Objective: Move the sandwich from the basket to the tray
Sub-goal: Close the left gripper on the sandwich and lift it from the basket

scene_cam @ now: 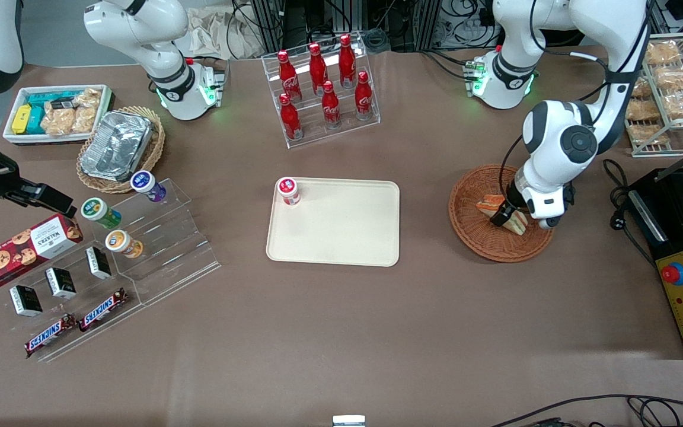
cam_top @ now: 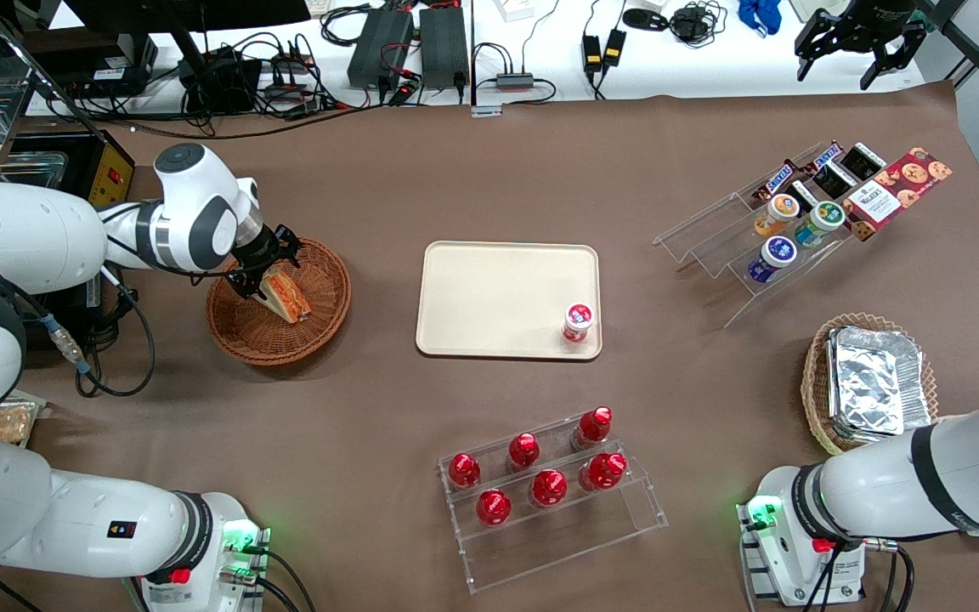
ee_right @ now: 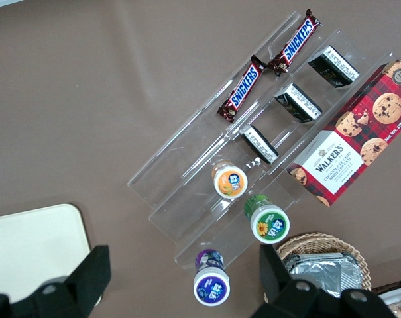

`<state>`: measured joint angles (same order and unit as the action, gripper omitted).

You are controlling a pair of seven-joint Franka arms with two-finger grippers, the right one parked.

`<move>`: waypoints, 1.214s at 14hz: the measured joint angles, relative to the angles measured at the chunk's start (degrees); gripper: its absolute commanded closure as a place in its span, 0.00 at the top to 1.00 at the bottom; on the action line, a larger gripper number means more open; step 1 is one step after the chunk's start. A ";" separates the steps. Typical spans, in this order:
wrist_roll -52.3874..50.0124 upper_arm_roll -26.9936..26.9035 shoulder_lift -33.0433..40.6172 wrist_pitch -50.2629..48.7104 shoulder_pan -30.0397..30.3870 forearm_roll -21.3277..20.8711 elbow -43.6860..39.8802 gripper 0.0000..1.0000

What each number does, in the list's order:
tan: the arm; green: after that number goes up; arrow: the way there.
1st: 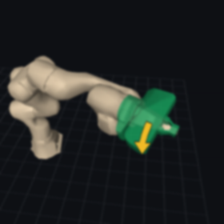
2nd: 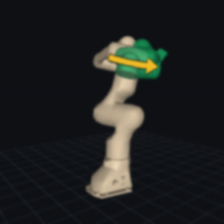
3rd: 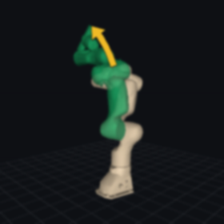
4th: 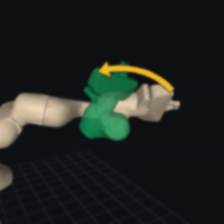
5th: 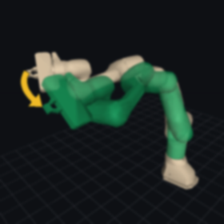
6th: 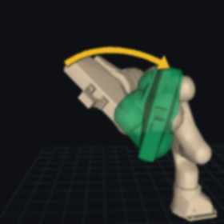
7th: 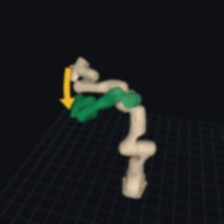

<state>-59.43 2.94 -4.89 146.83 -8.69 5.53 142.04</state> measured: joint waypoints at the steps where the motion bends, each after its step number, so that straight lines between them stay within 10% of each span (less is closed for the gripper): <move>1: -0.02 0.00 0.00 0.37 -0.01 -0.01 0.42 0.12; 8: -0.09 0.00 1.23 -6.90 -0.15 -6.36 -2.66 0.00; 17: 8.35 0.03 3.54 -45.20 -0.34 -7.44 -32.08 0.00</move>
<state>-51.08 2.97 -1.35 101.63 -9.03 -1.92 109.96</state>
